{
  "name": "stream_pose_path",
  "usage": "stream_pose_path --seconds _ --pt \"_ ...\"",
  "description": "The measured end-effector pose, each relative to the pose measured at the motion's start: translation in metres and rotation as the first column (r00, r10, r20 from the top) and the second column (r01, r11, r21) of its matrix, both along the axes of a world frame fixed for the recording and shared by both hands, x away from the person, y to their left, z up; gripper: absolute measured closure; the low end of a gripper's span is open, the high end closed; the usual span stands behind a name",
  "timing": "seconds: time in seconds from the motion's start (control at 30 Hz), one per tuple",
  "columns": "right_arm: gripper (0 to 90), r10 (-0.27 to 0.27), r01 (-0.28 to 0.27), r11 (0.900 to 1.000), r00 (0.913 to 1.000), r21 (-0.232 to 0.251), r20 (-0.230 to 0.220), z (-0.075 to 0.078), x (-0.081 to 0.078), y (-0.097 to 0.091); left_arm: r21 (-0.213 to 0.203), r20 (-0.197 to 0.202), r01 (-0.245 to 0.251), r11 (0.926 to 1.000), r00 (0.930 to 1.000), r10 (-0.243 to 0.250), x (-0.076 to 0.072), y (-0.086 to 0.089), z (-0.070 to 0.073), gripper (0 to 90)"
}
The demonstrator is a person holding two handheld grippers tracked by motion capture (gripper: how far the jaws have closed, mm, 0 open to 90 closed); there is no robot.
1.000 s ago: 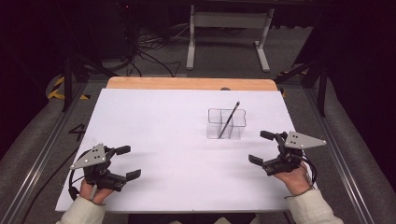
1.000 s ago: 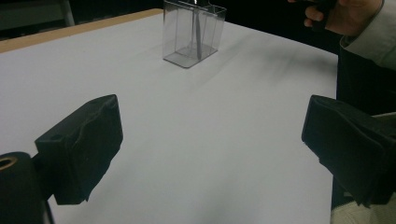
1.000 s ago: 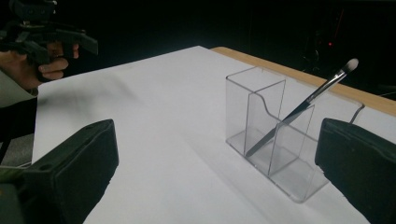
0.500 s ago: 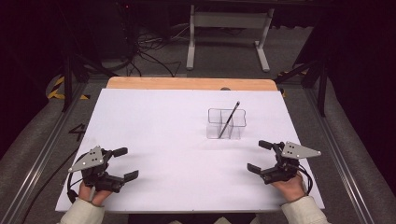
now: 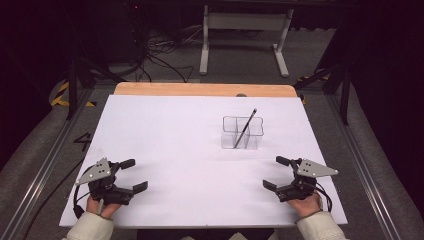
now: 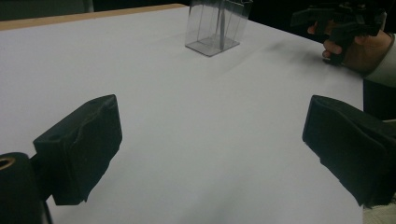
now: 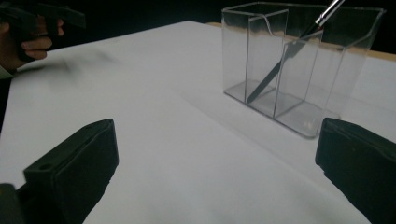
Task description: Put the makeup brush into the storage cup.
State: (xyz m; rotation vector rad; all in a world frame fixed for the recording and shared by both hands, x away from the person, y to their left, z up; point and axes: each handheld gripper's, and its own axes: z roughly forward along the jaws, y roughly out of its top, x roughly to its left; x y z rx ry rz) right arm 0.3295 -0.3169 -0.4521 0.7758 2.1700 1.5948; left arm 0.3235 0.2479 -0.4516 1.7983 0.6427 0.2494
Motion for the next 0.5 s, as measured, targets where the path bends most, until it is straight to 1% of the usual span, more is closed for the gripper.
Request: stream_pose_path --seconds 0.03,0.07,0.1,0.13,0.23,0.4,0.47,0.5 --pt "0.0 -0.001 0.001 1.0 0.9999 -0.008 -0.01 -0.0012 0.0007 0.0005 0.012 0.002 0.0 0.9999 1.0 0.0 0.0003 -0.0005 -0.0013 5.4" --pt "0.0 -0.001 0.001 1.0 0.9999 -0.008 -0.01 -0.0012 0.0007 0.0005 0.012 0.002 0.0 0.9999 1.0 0.0 0.0003 -0.0005 -0.0013 5.4" --pt "0.0 -0.002 0.001 0.9998 0.9999 -0.017 -0.017 -0.0026 0.0011 0.0023 0.03 -0.001 -0.001 0.9996 1.0 0.002 0.0004 -0.0004 -0.0035 5.4" --pt "0.0 0.0 -0.001 0.9997 0.9999 -0.023 -0.015 -0.0025 0.0009 0.0025 0.032 -0.005 0.0 0.9995 1.0 0.0 0.0007 -0.0001 -0.0044 5.4" --pt "0.0 -0.004 0.004 0.9998 0.9998 -0.018 -0.02 -0.0027 0.0014 0.002 0.03 -0.016 0.001 0.9995 0.9999 -0.001 0.0019 0.0007 -0.0064 5.5" --pt "0.0 -0.005 0.004 0.9998 0.9998 -0.019 -0.02 -0.0027 0.0014 0.002 0.035 -0.009 0.002 0.9994 1.0 -0.002 0.002 -0.0001 -0.0066 5.5" --pt "0.0 -0.004 0.004 0.9999 0.9998 -0.016 -0.021 -0.0027 0.0014 0.0019 0.03 -0.011 0.006 0.9995 0.9999 -0.006 0.0018 0.0002 -0.0062 5.4" --pt "0.0 -0.006 0.005 0.9999 0.9998 -0.014 -0.02 -0.0026 0.0013 0.0018 0.025 -0.006 0.004 0.9997 1.0 -0.004 0.0019 0.0001 -0.0061 5.4"
